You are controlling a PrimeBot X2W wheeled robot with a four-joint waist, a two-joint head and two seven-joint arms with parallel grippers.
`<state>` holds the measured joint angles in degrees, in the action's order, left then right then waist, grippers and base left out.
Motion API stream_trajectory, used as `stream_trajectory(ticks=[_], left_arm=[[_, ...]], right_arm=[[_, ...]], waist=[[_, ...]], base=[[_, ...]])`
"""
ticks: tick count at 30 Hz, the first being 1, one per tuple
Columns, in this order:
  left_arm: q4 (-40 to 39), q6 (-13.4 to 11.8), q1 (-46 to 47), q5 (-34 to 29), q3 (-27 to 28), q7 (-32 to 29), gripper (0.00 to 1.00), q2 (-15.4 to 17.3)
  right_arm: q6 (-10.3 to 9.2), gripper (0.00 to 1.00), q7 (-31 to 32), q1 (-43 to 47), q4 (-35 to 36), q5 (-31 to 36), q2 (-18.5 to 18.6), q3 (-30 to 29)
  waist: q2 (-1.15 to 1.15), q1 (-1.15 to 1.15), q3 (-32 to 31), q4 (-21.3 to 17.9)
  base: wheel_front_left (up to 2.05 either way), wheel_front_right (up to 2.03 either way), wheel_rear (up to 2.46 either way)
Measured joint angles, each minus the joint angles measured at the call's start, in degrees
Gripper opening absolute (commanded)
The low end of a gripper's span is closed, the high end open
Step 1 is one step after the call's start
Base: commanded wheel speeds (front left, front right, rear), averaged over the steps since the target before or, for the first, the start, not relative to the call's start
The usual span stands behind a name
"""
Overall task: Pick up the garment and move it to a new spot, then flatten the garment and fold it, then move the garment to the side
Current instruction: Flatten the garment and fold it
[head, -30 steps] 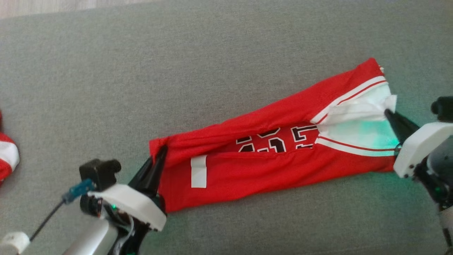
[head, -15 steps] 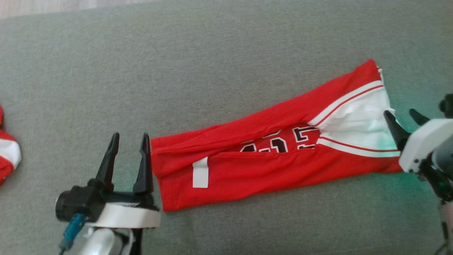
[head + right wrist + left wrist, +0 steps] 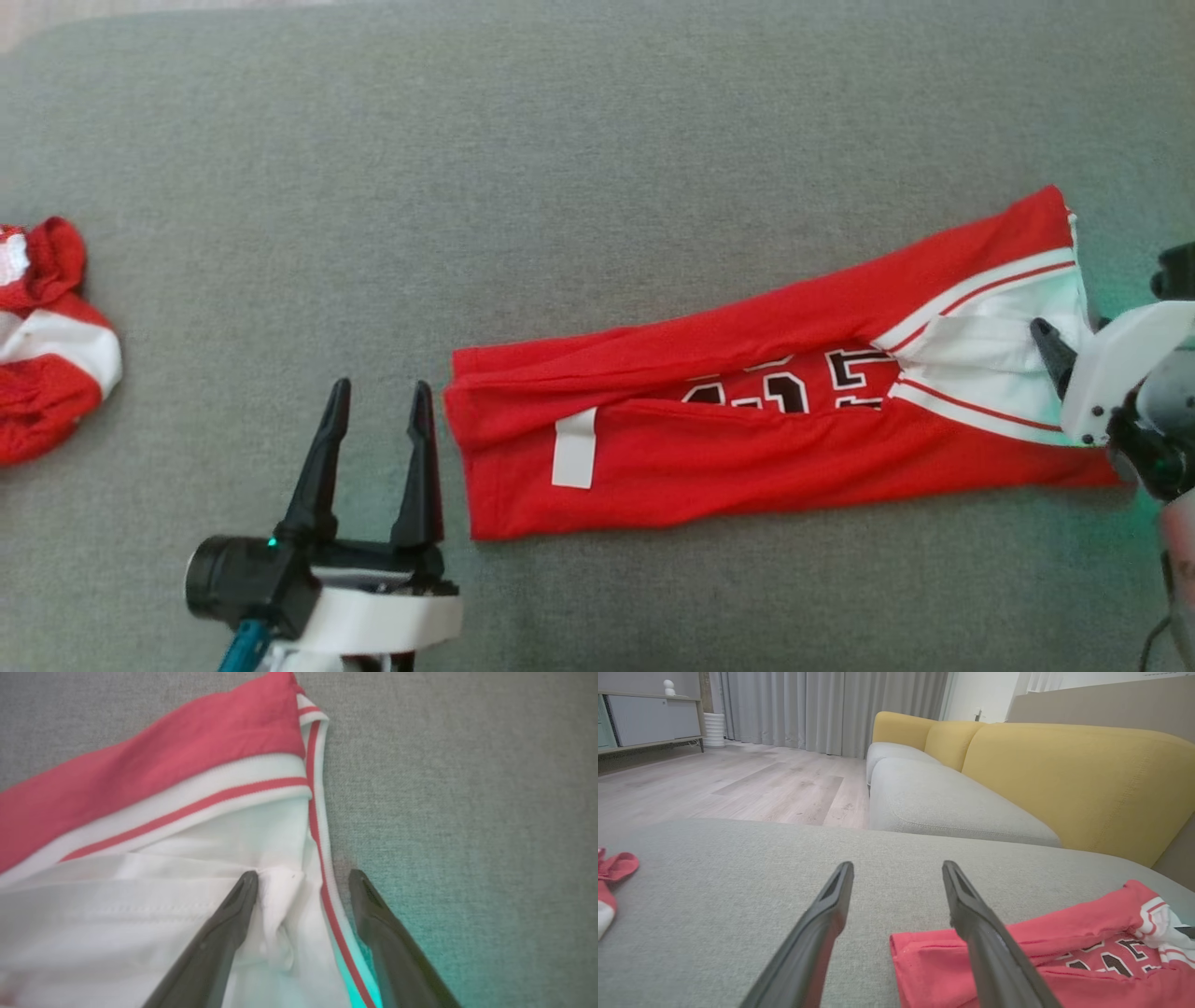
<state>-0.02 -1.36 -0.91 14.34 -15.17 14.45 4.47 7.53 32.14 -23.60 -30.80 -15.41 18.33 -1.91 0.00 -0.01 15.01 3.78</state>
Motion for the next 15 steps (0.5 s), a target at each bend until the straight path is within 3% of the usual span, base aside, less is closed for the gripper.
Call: stream_trajectory(ticks=[1,2,3,9,15], left_arm=[[0.1,0.5,-0.2,-0.4,0.6,0.0,1.0,-0.2],[0.3,1.1,-0.5,-0.7,1.1,0.0,1.0,-0.3],[0.6,1.8,-0.8,-1.1,1.5,0.0,1.0,-0.5],[1.9,3.7,-2.8,-1.4,3.7,0.0,1.0,-1.3],[2.5,4.1,-3.8,-1.3,4.1,0.0,1.0,-1.4]], right_arm=[[0.0,1.0,0.3,-0.2,-0.7,-0.9,0.0,-0.2],[0.0,0.68,0.8,-0.5,-1.2,-2.0,0.0,-0.2],[0.0,0.0,0.7,-0.5,-1.5,-3.0,0.0,-0.3],[0.01,0.0,-1.6,0.1,-2.8,-6.3,1.2,-1.2],[0.01,0.0,-2.4,2.2,-3.7,-5.6,10.4,-9.6]], waist=[[0.0,0.0,-0.2,0.2],[0.0,0.0,-0.4,0.4],[0.0,0.0,-0.7,0.6],[0.0,0.01,-2.7,1.0],[0.0,0.0,-5.2,1.3]], base=[[0.0,0.0,0.0],[0.0,0.0,0.0],[0.0,0.0,0.0],[0.0,0.0,0.0],[0.0,0.0,0.0]])
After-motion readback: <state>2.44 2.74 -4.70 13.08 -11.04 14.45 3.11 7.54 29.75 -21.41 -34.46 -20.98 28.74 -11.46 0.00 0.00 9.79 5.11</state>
